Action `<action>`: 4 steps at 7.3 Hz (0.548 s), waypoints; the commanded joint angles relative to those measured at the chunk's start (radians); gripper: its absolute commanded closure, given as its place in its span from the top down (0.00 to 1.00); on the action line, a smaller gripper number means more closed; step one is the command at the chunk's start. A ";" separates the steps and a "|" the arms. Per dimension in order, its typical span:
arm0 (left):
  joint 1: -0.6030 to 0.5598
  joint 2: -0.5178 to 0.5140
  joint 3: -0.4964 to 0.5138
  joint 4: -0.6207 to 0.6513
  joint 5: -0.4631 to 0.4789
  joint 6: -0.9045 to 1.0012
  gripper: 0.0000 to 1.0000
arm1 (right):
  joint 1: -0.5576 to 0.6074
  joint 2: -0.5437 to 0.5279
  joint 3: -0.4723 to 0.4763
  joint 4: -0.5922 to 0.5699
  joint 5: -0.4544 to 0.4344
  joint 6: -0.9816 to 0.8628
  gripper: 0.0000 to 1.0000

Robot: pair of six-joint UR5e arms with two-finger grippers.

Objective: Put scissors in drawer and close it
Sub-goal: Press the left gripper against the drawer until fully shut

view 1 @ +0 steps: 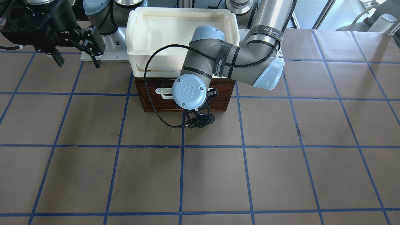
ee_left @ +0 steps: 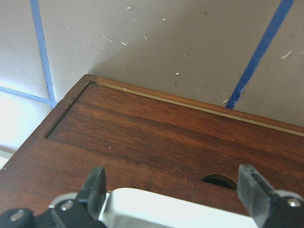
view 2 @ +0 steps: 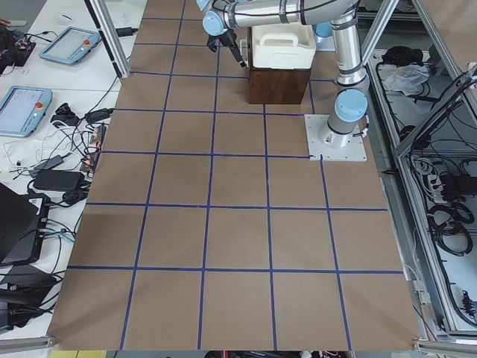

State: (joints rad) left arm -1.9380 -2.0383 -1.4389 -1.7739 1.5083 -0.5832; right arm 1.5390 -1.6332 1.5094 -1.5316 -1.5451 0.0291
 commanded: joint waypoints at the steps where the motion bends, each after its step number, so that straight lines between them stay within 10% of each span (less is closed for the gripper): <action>1: -0.004 0.001 0.000 -0.001 0.004 0.000 1.00 | 0.000 0.000 0.000 -0.001 -0.001 0.000 1.00; 4: 0.075 0.015 0.095 0.129 0.007 0.108 1.00 | 0.000 0.000 0.000 -0.001 0.000 -0.002 1.00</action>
State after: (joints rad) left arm -1.9066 -2.0285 -1.3951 -1.7211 1.5156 -0.5399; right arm 1.5386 -1.6333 1.5094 -1.5325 -1.5456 0.0282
